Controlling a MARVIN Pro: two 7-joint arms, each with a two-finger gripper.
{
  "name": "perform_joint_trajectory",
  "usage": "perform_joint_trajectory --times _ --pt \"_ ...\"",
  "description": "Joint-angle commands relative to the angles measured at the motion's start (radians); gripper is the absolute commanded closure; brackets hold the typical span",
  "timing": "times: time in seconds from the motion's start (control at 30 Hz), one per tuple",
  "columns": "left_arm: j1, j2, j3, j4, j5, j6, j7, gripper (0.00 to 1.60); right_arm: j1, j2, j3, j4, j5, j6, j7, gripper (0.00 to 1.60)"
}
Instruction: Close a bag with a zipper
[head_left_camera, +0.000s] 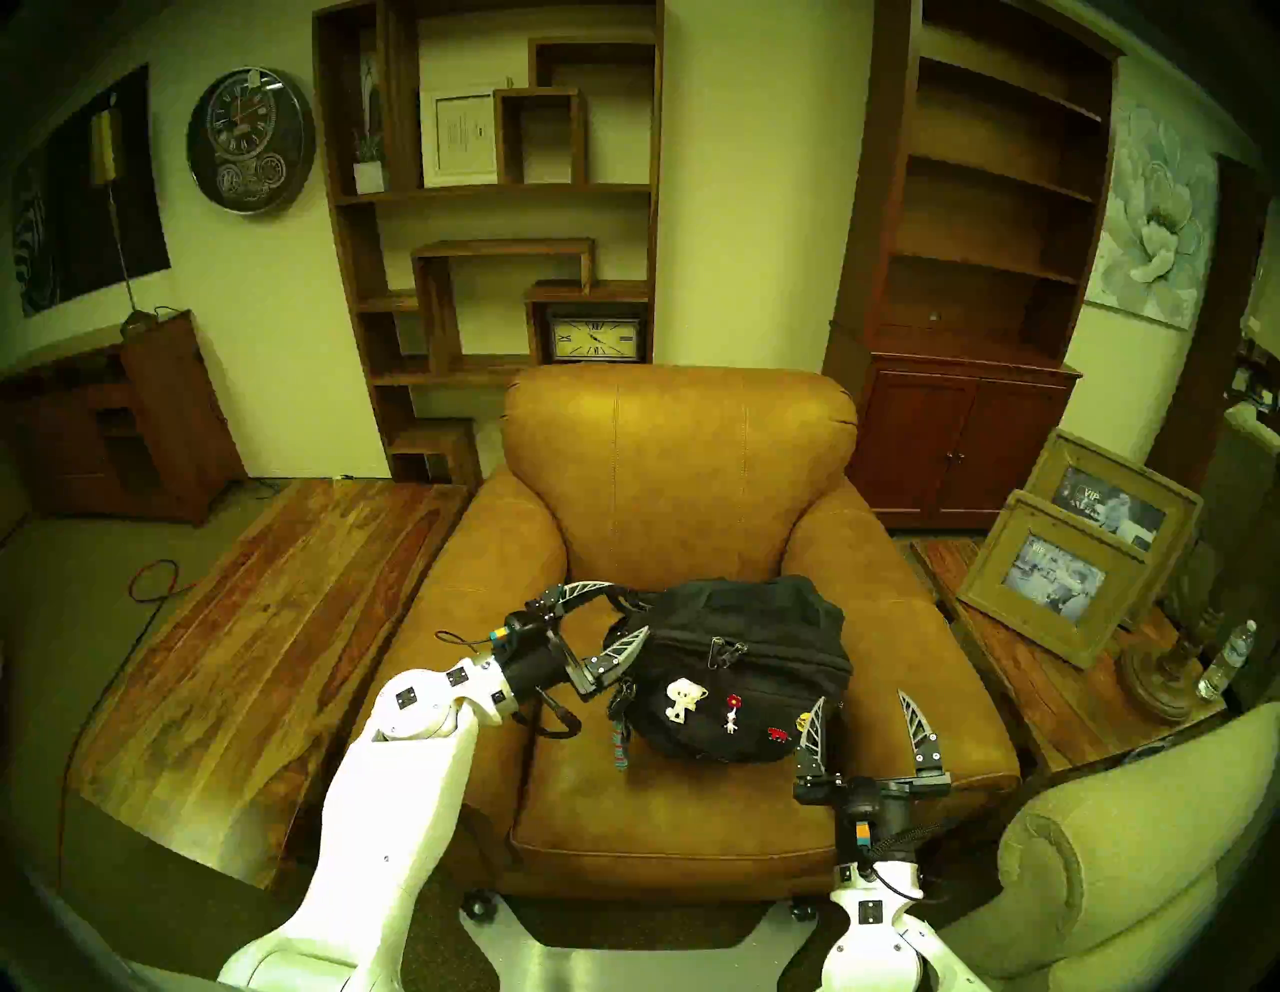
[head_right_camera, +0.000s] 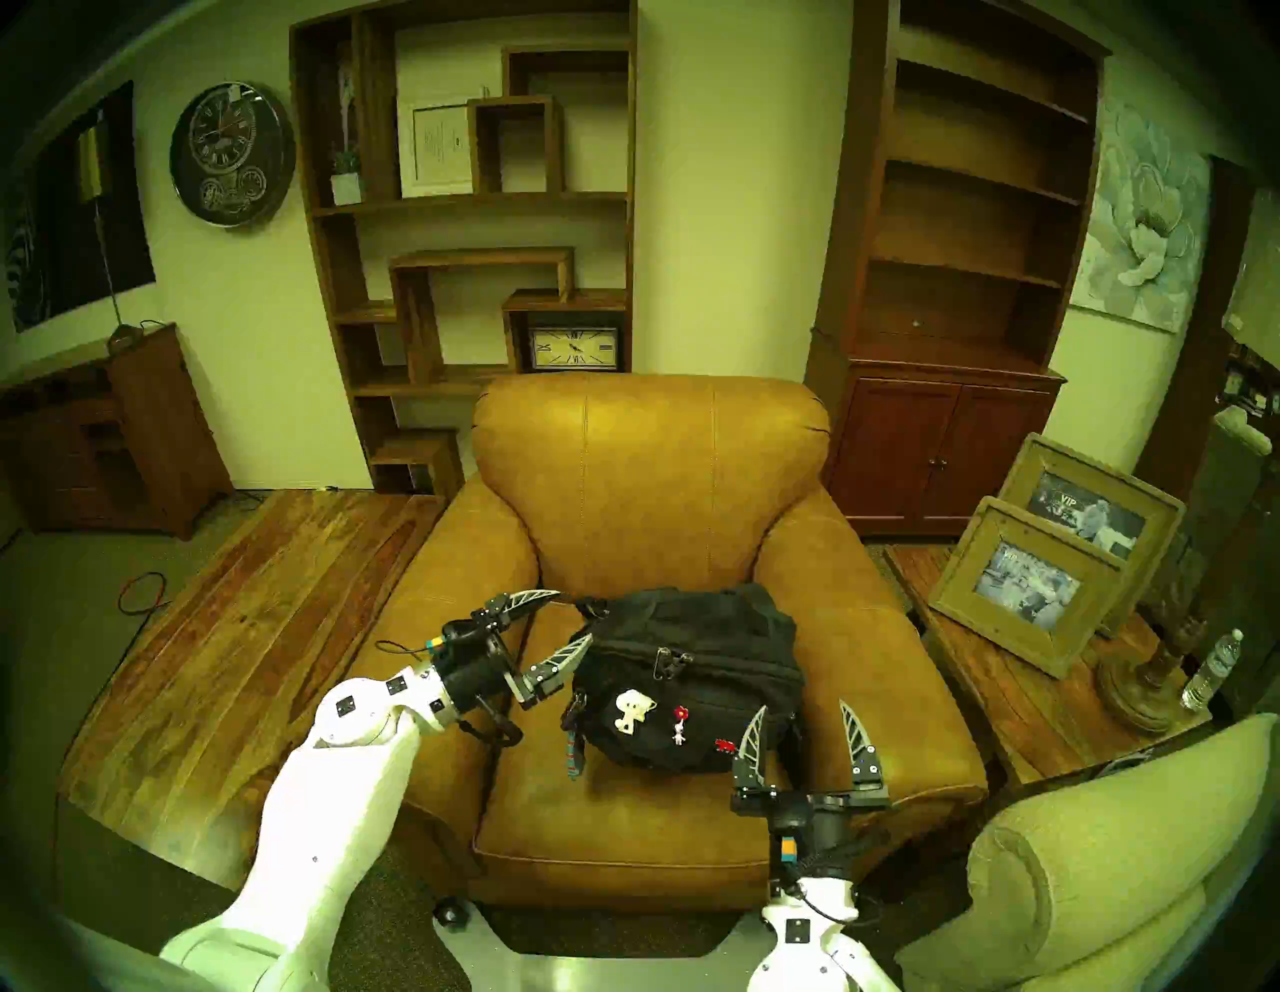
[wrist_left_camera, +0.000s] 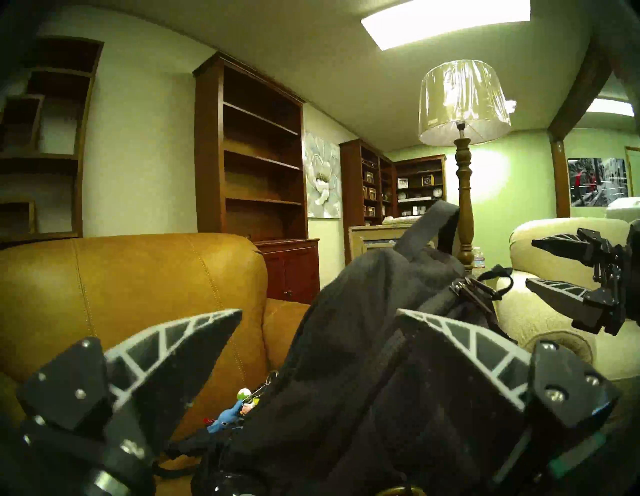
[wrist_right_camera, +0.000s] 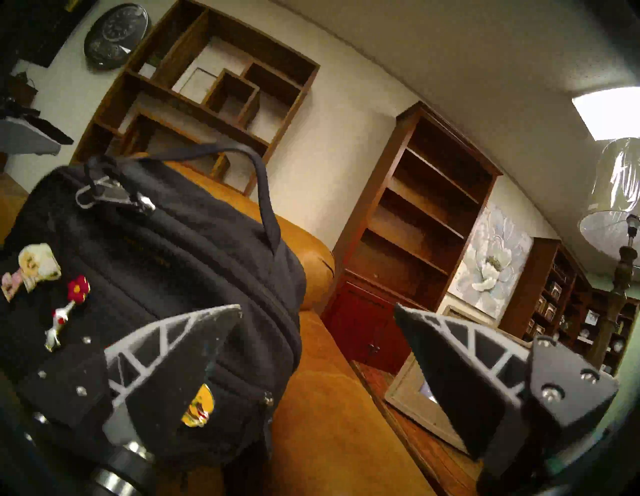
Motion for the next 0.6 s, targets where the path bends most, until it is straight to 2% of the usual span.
perform_joint_trajectory --times 0.0,0.1,0.2,0.27,0.33,0.47,0.53,0.57 --pt "0.101 0.024 -0.088 -0.116 -0.096 0.043 -0.019 0.0 -0.055 0.03 -0.037 -0.12 -0.014 -0.019 0.026 0.0" --pt "0.147 0.015 -0.131 -0.156 -0.136 0.053 -0.02 0.0 -0.054 0.045 -0.05 -0.154 -0.003 -0.035 0.049 0.0" --pt "0.194 -0.008 -0.165 -0.207 -0.181 0.068 -0.027 0.0 -0.066 0.058 -0.055 -0.202 -0.003 -0.021 0.076 0.0" --pt "0.195 -0.018 -0.171 -0.209 -0.189 0.068 -0.027 0.0 -0.061 0.057 -0.056 -0.203 -0.003 -0.024 0.079 0.0" --pt "0.246 -0.059 -0.187 -0.26 -0.229 0.078 -0.022 0.0 -0.068 0.078 -0.052 -0.24 -0.008 -0.016 0.105 0.0" --pt "0.304 -0.102 -0.192 -0.323 -0.264 0.09 -0.016 0.0 -0.085 0.093 -0.047 -0.276 -0.001 -0.013 0.128 0.0" --pt "0.298 -0.109 -0.194 -0.316 -0.267 0.084 -0.016 0.0 -0.091 0.095 -0.046 -0.282 0.001 -0.013 0.129 0.0" --pt "0.325 -0.123 -0.199 -0.344 -0.276 0.089 -0.007 0.0 -0.099 0.101 -0.043 -0.288 0.003 -0.012 0.133 0.0"
